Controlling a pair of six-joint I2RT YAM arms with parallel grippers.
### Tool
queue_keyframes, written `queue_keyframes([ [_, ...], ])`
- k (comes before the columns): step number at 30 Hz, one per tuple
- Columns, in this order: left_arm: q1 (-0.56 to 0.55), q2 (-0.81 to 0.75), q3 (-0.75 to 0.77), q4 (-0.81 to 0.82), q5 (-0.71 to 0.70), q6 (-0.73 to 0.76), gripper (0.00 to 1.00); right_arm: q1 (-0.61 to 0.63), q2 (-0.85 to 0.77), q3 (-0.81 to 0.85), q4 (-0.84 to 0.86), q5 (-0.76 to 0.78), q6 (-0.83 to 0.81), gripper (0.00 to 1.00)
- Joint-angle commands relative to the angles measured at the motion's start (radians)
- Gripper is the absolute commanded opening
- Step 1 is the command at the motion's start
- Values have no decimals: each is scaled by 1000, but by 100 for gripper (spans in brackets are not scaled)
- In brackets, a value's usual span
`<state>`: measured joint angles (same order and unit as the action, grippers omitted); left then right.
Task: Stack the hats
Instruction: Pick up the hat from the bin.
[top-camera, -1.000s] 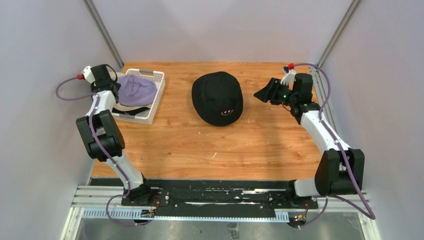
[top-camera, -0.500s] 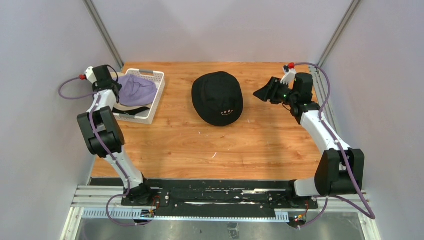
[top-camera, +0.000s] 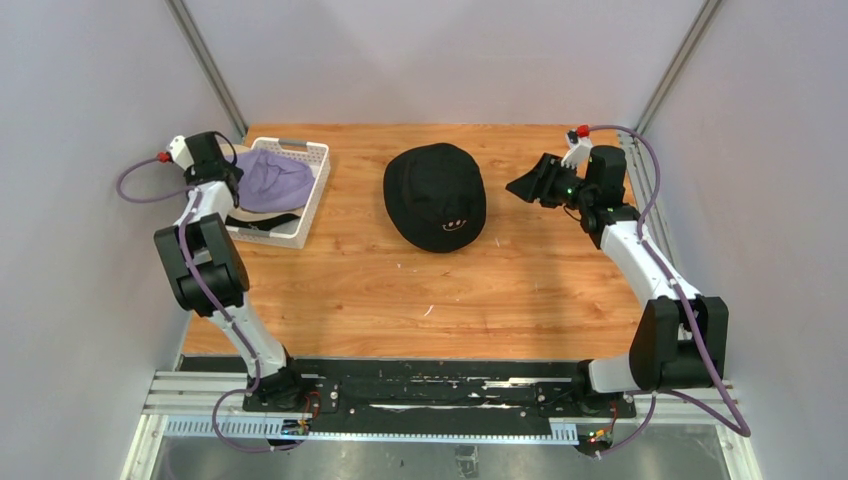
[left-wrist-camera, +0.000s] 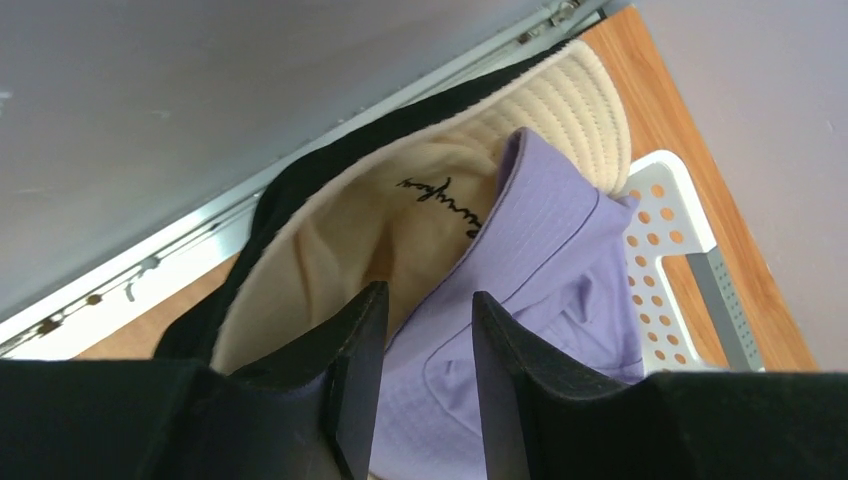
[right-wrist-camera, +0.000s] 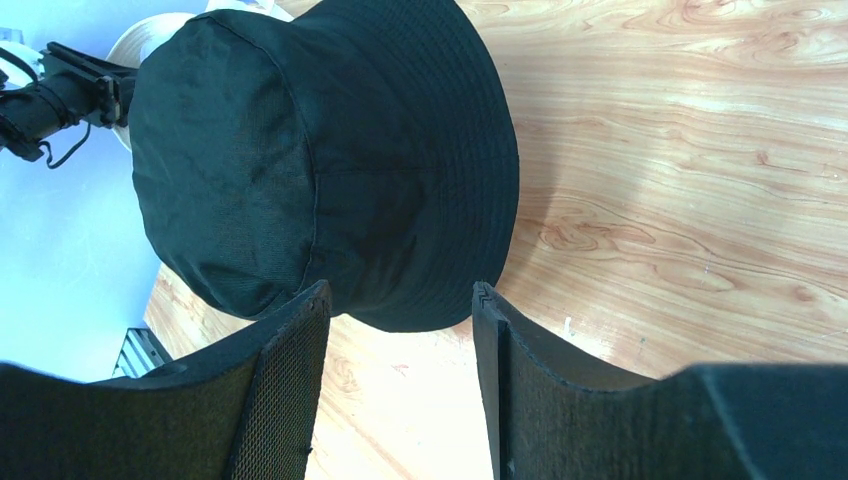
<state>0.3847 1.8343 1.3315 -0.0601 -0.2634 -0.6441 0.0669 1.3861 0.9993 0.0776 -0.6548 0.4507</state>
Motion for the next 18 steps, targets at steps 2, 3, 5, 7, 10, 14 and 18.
queue_keyframes([
  [2, 7, 77, 63, -8, 67, -14, 41, 16, 3, -11, 22, -13, 8, 54],
  [3, 7, 77, 58, -2, 65, -13, 41, 16, 4, -11, 23, -14, 7, 54],
  [5, 8, 76, 52, 2, 63, -12, 41, 15, 6, -13, 25, -13, 9, 53],
  [7, 6, 77, 55, 5, 79, -16, 36, 16, 8, -15, 29, -13, 10, 54],
  [10, 6, 71, 47, 23, 126, -32, 2, 16, 12, -16, 33, -14, 11, 54],
  [14, 1, 5, 6, 92, 239, -55, 0, 16, 11, -19, 42, -17, 17, 54],
  [18, -38, -96, 6, 97, 324, -37, 0, 19, 13, -24, 55, -22, 26, 53],
])
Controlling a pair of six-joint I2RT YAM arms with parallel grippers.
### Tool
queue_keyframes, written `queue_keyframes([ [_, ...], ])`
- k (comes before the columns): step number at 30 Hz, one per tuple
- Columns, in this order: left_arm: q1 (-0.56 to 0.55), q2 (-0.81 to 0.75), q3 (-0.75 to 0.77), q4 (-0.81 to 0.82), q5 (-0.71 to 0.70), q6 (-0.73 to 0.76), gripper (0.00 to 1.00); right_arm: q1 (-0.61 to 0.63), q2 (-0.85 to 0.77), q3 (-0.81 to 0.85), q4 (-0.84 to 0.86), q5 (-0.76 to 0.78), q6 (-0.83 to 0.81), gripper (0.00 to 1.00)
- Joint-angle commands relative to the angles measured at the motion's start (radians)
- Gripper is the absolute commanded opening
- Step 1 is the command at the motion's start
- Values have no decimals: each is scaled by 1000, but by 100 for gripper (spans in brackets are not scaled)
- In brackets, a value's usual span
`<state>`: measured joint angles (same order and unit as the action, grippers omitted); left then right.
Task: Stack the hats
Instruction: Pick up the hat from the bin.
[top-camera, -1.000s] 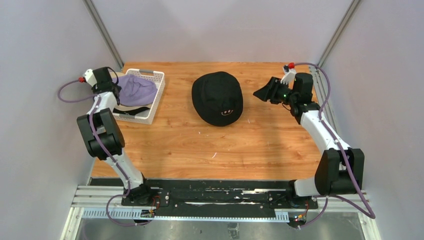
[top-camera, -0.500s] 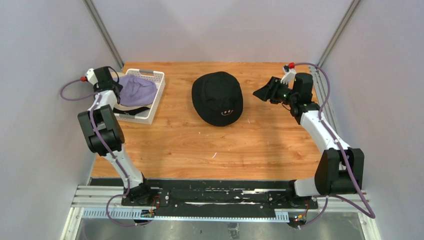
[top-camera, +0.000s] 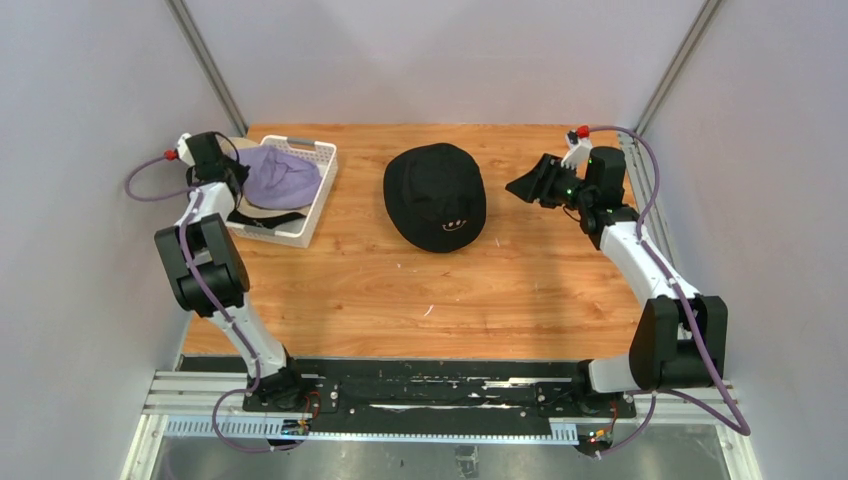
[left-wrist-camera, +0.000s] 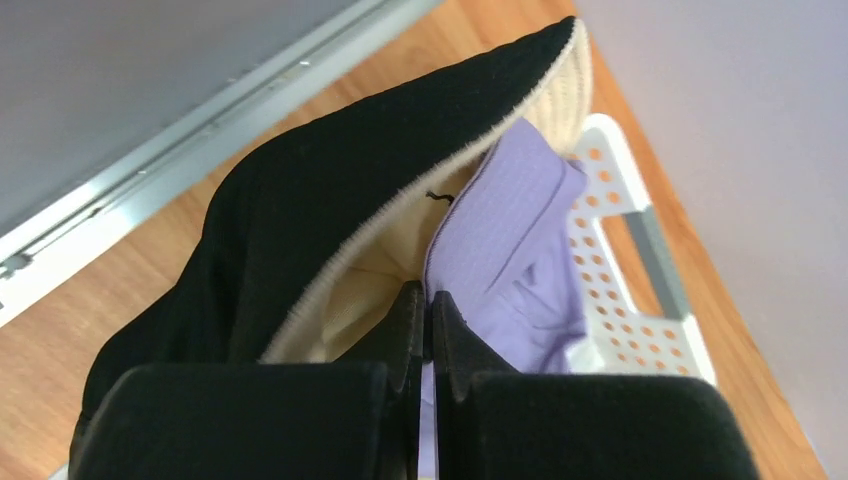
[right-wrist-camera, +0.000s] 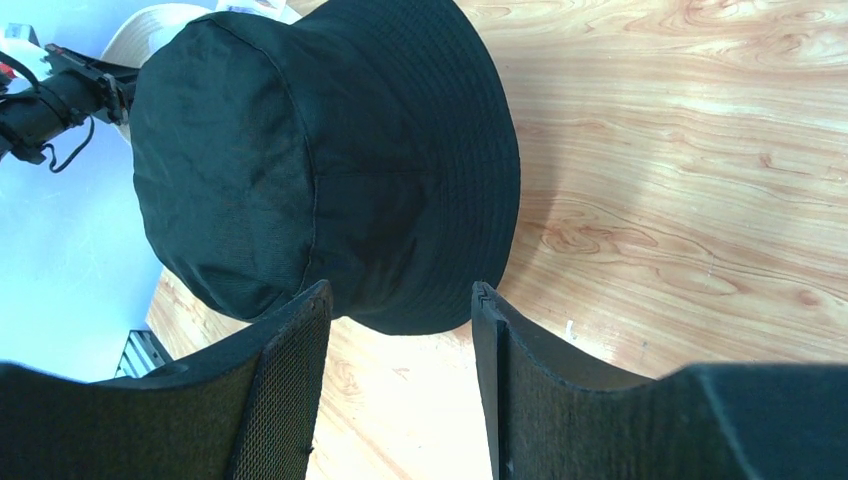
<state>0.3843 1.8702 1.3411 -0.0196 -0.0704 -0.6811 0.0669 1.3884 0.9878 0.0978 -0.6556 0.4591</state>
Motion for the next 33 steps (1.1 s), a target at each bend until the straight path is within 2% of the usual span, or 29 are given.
queue_keyframes([
  [1, -53, -164, -9, 56, 143, 3, 0, 20, 11, -12, 37, -21, 18, 53],
  [11, -199, -427, -10, -9, 116, 46, 0, 51, -8, 7, 11, 0, 4, 53],
  [17, -203, -463, 4, -71, 118, 57, 0, 65, -22, 9, 8, 11, 3, 53],
  [24, -201, -503, -44, -41, 135, 33, 0, 73, -42, 9, -11, 22, -8, 53],
  [33, -203, -576, 11, -61, 183, 11, 0, 72, -54, -2, -17, 25, -14, 53],
])
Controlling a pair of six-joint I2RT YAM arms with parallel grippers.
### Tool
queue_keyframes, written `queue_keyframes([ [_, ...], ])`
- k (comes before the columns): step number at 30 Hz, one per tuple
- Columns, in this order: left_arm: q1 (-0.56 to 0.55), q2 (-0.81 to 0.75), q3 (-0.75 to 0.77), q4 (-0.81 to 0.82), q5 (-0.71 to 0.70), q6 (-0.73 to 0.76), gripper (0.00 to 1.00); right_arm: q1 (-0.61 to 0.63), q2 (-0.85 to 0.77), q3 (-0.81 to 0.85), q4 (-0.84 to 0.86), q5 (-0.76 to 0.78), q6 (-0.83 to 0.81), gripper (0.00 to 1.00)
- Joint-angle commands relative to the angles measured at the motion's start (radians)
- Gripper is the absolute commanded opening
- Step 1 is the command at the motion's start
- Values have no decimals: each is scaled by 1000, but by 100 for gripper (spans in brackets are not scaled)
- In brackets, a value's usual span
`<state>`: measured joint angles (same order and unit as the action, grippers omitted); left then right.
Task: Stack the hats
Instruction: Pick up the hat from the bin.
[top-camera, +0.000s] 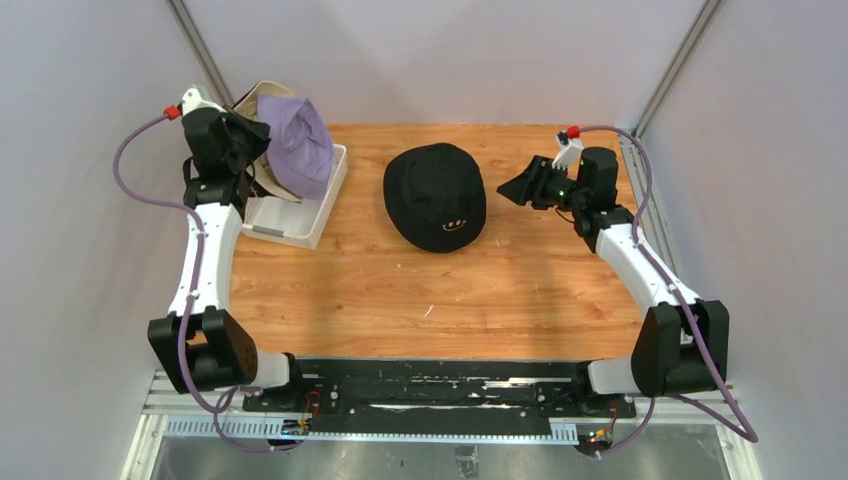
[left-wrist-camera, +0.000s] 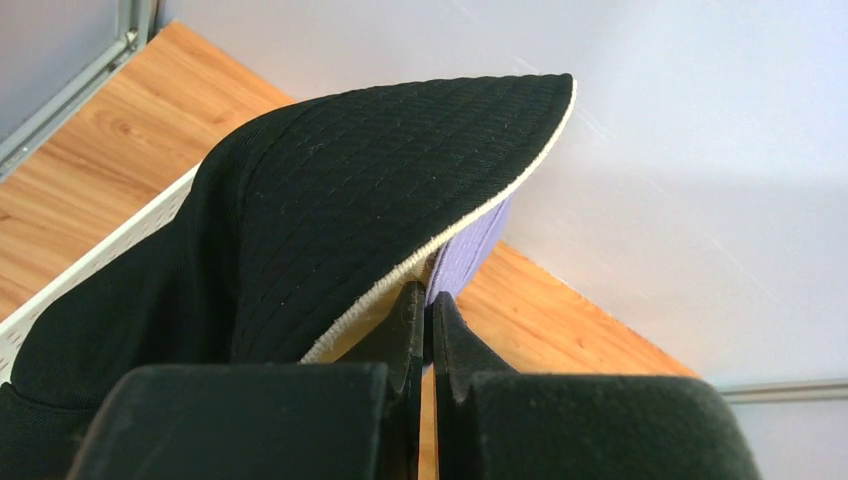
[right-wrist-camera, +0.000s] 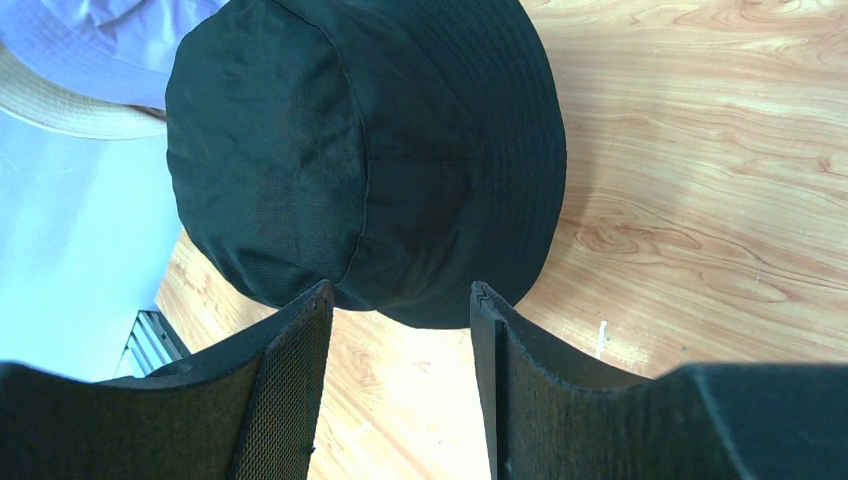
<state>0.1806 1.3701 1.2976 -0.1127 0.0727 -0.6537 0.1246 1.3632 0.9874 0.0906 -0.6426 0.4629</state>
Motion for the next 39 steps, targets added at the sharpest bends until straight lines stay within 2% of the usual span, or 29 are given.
queue_keyframes([
  [1, 1, -82, 62, 26, 45, -17, 0, 15, -29, 0, -9, 11, -16, 53],
  [9, 0, -79, 47, 6, 112, -57, 0, 15, -33, -6, -2, 11, -11, 53],
  [15, 1, -63, -55, 49, 95, -51, 0, 15, -37, -6, -3, 12, -12, 53],
  [20, 2, -15, -144, 112, 133, -74, 0, 15, -27, -7, 3, 11, -9, 52],
  [28, 1, 83, -209, 147, 152, -52, 1, 15, -30, -9, 1, 11, -12, 52],
  [32, 2, 115, -204, 130, 134, -28, 16, 15, -28, -11, 3, 11, -11, 53],
  [33, 2, 130, -203, 128, 132, -19, 28, 14, -28, -12, 3, 11, -13, 52],
  [34, 2, 132, -205, 132, 132, -20, 33, 15, -27, -12, 2, 11, -13, 52],
  [38, 2, 123, -208, 146, 133, -17, 50, 15, -24, -12, 3, 10, -15, 52],
  [39, 2, 118, -206, 142, 132, -13, 51, 15, -22, -12, 4, 9, -14, 52],
])
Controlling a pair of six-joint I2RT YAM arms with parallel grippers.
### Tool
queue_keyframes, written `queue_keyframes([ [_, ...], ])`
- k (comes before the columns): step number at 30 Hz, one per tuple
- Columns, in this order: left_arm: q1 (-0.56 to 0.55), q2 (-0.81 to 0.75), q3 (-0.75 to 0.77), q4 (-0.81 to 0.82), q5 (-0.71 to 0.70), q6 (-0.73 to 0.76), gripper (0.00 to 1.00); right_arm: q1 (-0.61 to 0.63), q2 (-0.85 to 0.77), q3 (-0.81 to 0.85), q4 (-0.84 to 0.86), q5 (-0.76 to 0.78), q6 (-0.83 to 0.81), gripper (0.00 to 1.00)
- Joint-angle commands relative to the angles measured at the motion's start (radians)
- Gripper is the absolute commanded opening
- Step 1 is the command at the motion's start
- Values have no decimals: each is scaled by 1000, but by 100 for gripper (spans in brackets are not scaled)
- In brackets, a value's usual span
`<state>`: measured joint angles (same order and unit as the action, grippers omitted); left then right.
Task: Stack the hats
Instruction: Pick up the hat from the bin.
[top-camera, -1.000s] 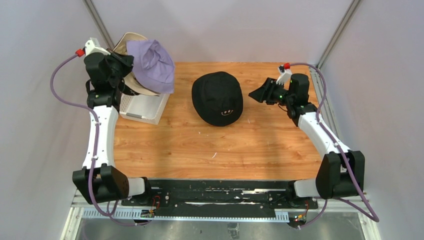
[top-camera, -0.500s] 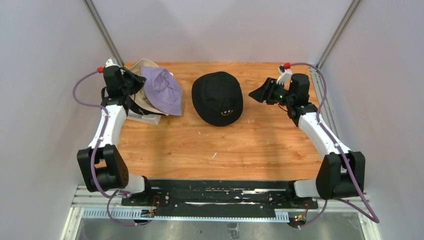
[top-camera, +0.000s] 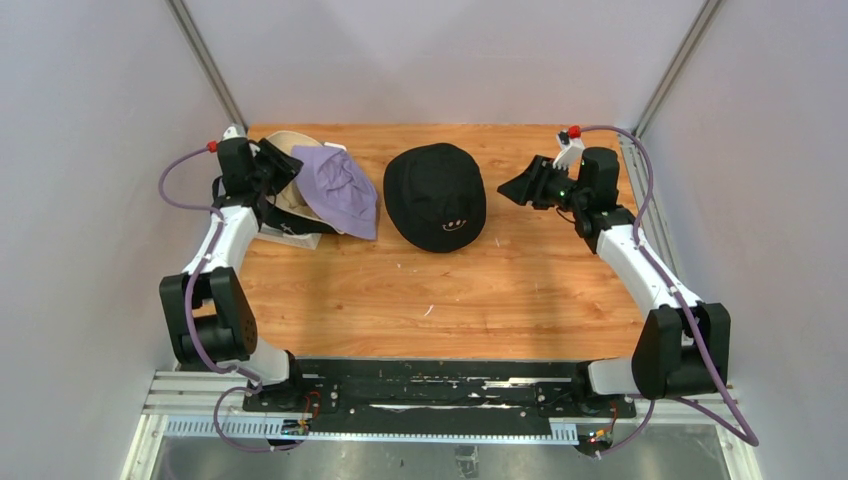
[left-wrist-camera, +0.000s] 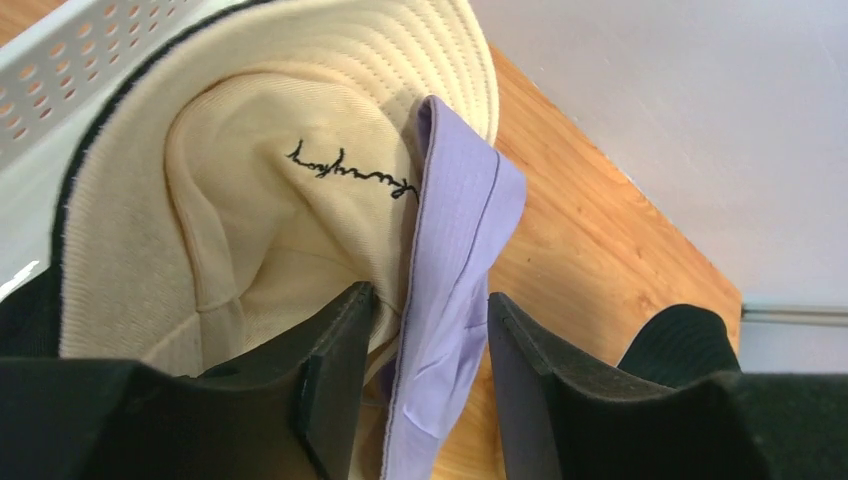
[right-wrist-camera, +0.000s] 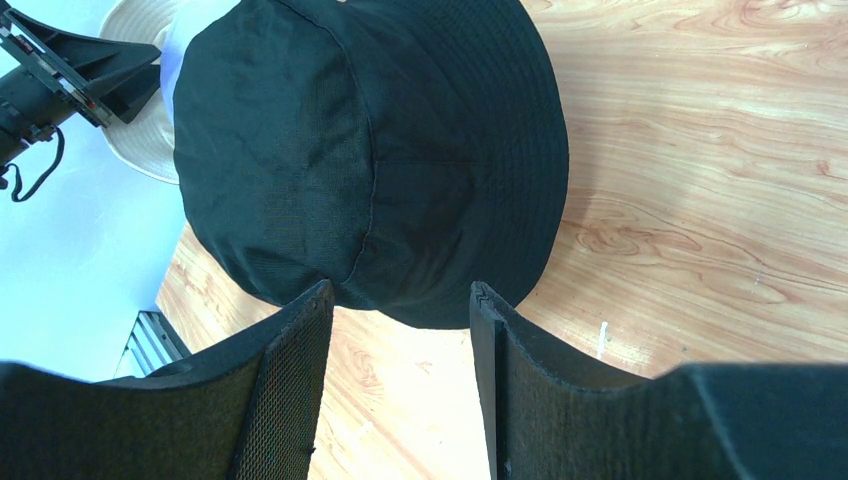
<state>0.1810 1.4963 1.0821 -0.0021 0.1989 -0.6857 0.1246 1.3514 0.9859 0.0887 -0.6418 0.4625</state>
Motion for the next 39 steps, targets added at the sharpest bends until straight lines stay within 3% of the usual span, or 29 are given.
queue_keyframes([
  [1, 1, -12, 14, 27, 6, 23, 51, 15, -10, -10, 6, 8, -13, 52],
  [11, 2, -2, 34, -59, 21, 61, 51, 17, -10, -11, 9, 8, -12, 52],
  [23, 1, -174, -22, -108, -116, 96, 51, 22, -9, -10, 13, 8, -8, 52],
  [39, 0, -83, -110, -84, -83, 76, 51, 24, -3, -8, 12, 10, -11, 52],
])
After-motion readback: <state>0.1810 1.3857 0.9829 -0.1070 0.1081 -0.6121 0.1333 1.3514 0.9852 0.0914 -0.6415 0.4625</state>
